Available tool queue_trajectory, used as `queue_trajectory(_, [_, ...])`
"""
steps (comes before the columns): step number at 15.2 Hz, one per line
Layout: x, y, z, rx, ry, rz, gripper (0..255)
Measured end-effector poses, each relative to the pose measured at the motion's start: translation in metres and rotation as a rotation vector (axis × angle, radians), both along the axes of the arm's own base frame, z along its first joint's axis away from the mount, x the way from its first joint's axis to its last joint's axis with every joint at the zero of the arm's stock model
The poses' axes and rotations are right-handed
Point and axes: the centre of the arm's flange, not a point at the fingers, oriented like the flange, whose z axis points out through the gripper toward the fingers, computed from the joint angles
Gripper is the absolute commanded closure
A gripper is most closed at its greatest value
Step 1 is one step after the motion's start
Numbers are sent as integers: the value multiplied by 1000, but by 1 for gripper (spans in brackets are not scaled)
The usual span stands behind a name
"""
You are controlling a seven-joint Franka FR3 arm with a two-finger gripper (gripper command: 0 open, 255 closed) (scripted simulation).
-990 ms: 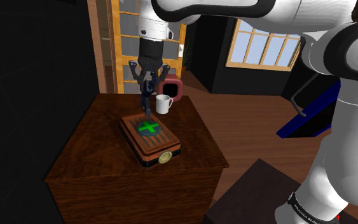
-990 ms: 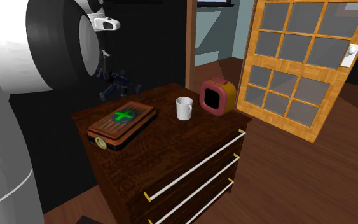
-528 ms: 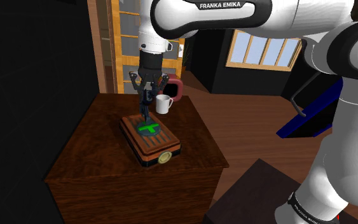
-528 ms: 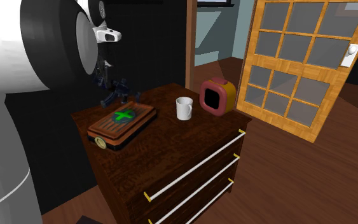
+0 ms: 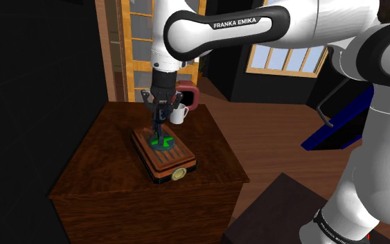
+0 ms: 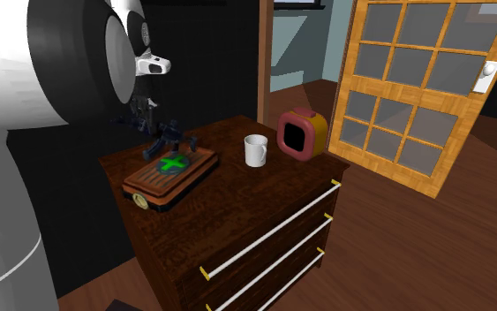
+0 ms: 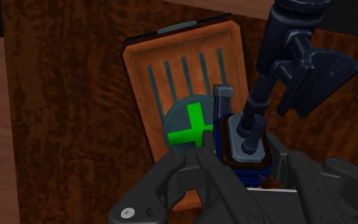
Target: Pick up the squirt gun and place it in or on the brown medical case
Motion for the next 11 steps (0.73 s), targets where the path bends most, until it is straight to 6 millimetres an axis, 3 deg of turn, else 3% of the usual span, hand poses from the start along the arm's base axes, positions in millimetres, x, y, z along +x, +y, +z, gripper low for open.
queue_trajectory(6, [1,-1,-4,-2,1,-2,255])
queue_trajectory(7, [0,-1,-4,-1,1,-1,0])
queue_trajectory(11, [1,-1,-4,-1,1,-2,0])
